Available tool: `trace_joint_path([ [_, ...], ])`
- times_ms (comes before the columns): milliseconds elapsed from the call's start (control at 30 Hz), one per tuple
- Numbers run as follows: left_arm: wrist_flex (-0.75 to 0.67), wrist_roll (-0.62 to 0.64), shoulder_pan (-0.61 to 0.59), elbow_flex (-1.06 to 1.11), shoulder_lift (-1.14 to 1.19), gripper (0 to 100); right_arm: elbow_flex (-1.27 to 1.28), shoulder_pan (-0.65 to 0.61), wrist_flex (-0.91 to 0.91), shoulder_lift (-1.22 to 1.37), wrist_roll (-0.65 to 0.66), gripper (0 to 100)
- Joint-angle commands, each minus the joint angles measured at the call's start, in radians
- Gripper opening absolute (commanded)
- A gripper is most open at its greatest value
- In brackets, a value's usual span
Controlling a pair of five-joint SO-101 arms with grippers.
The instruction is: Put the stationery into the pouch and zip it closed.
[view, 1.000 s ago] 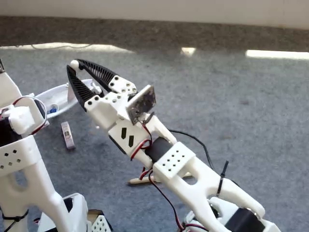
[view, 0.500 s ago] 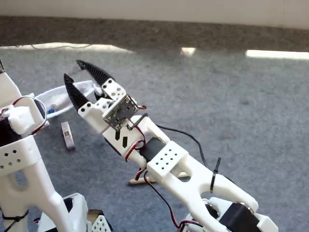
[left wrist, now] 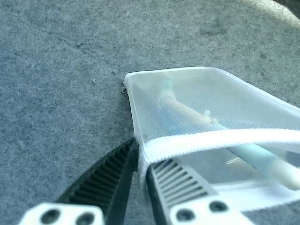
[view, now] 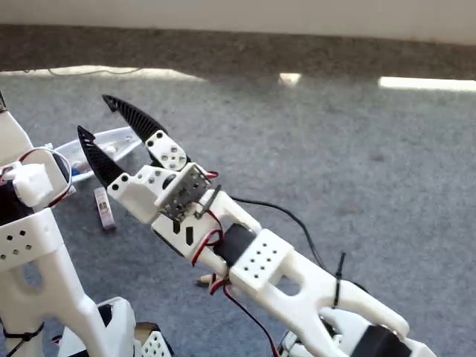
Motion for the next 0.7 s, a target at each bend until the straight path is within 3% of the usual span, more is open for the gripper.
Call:
trace_joint_path([
  [0, -0.017, -0.005, -0.008, 0.010, -0.004, 1, -0.059, -0.008, 0.168, -0.154, 0.003, 16.6],
  [167, -0.015, -0.005, -0.008, 0.010, -0.004, 1, -0.059, -0.002, 0.443, -0.306, -0.014, 16.6],
  [300, -0.017, -0.005, -0.008, 0.010, -0.004, 1, -0.061, 0.062, 0.607, -0.372, -0.143, 16.6],
  [667, -0.014, -0.005, -0.008, 0.010, -0.004, 1, -0.061, 0.217, 1.043, -0.397, -0.319, 16.6],
])
